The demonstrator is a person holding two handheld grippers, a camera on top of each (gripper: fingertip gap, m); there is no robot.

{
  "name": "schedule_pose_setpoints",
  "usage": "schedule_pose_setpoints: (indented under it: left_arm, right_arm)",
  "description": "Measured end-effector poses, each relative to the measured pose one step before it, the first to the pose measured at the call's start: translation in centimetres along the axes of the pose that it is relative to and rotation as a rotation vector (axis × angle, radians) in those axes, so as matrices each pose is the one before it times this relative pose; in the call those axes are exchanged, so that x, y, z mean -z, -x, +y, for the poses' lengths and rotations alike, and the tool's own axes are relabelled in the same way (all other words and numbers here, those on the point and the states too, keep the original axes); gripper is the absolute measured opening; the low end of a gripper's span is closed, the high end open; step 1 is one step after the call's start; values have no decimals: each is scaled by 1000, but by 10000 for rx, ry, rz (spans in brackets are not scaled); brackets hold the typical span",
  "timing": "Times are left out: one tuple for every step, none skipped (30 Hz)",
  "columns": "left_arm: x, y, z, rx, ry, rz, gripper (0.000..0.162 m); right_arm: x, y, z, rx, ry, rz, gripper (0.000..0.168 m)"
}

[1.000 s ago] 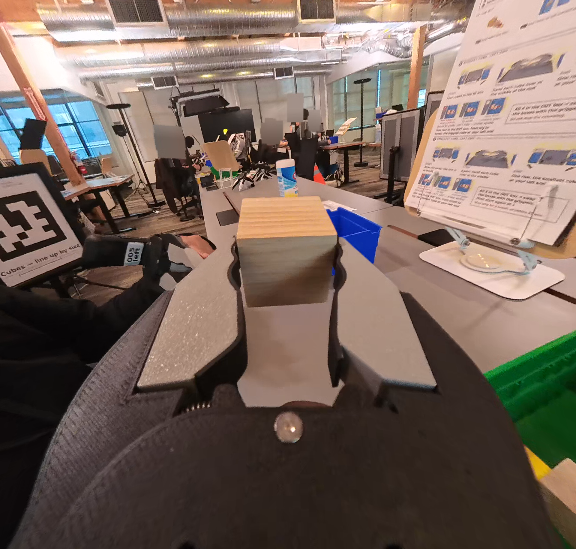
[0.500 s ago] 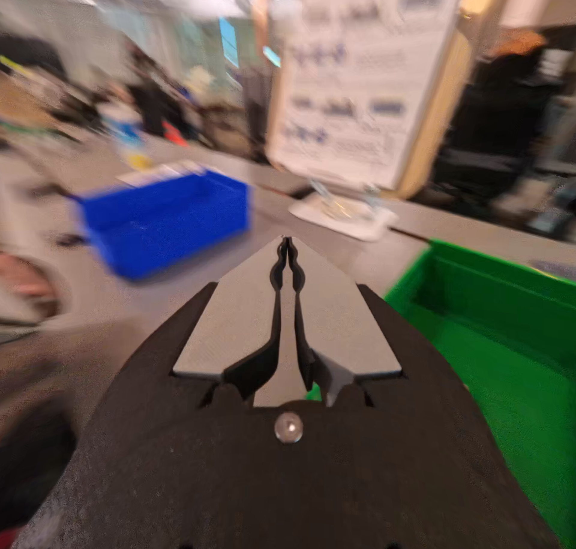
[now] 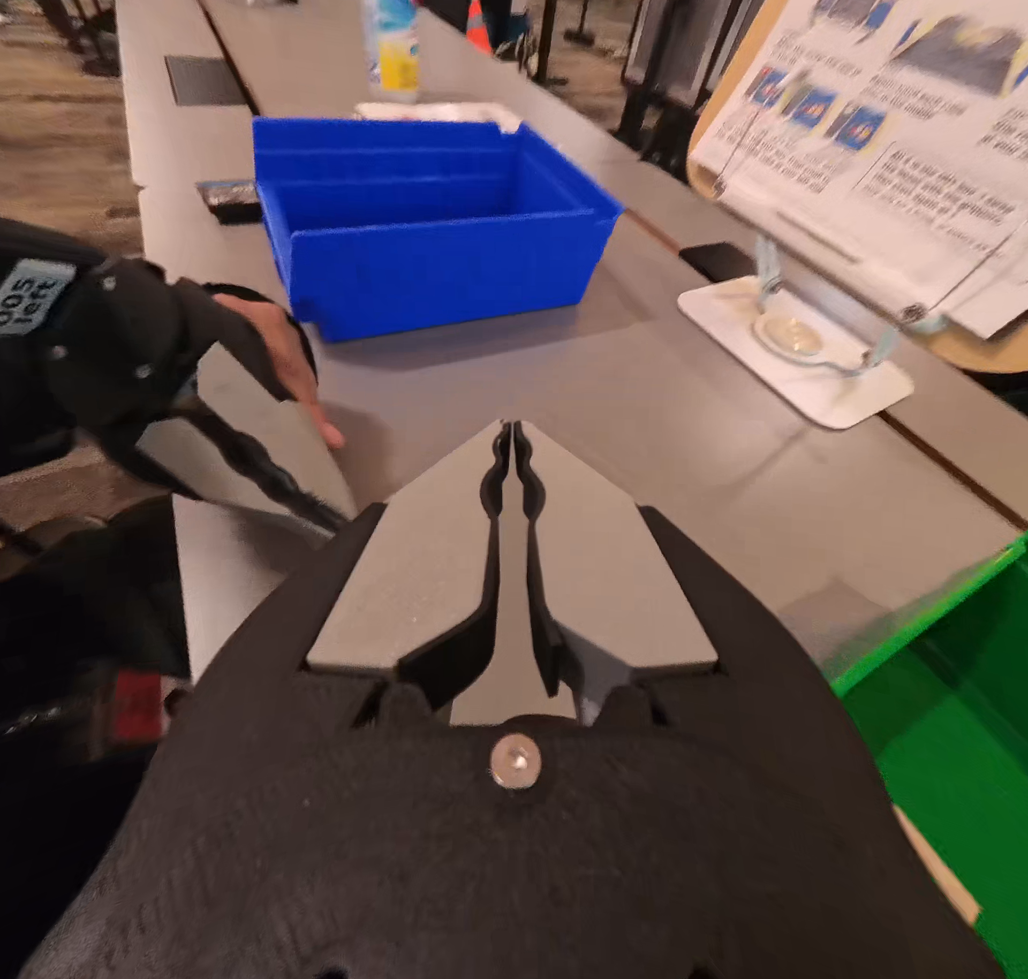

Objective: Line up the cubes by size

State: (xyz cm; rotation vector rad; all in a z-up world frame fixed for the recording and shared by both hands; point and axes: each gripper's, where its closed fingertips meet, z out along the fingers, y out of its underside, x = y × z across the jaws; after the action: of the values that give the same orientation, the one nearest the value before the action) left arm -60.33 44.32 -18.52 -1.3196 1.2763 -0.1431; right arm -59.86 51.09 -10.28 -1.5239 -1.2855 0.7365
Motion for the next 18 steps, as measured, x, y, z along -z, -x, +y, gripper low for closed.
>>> schedule_pose_setpoints:
  left_arm:
    - [-21,-107,310,107,73,56,4]
    - [-28,14,424,62,161,-16,4]
    - [-7,-2,428,66,198,26,4]
    - [40,76,275,120,132,4,3]
    - [94,206,133,193,79,-48,1]
    - [88,428,118,253,110,-152,0]
    - [70,661,141,288,150,-281,0]
    - [59,678,113,301,118,-292,0]
    - [39,518,159,304,153,-195,0]
    - [19,389,223,283,183,-135,0]
    - [25,104,128,219,103,1,0]
    - [11,-152,114,175,78,100,0]
    - [-43,-6,186,145,129,-36,0]
    - [-83,168,258,70,170,-178,0]
    - [-89,30,312,-13,187,-97,0]
    - [-55,-104,310,-3,179,3,0]
    - [-31,-77,311,72,185,-6,0]
    - [-27,14,315,107,183,-29,0]
  right_arm:
    - [184,10,290,0,131,50,1]
    - [193,-81,124,129,39,161,3]
    - [148,6,246,218,143,118,4]
    - [105,-21,500,252,318,108,5]
    - [141,-273,620,266,394,255,6]
    - [230,-506,627,254,364,394,8]
    - [350,-545,568,166,308,375,9]
    - [500,-473,408,24,186,284,11]
    - [634,-257,200,-65,33,103,14]
    - [749,-114,113,-102,-40,-18,15]
    - [864,-175,101,-127,-18,6,17]
    - [966,-357,66,-137,-14,108,21]
    - [1037,-438,-14,-110,-39,156,26]
    - [1082,-436,-99,-60,-80,168,29]
    - [1085,-458,-184,-28,-145,198,30]
    - [1069,-439,-194,-24,-162,193,31]
    - [1019,-361,-114,-71,-139,141,32]
    - [983,-262,9,-106,-112,79,33]
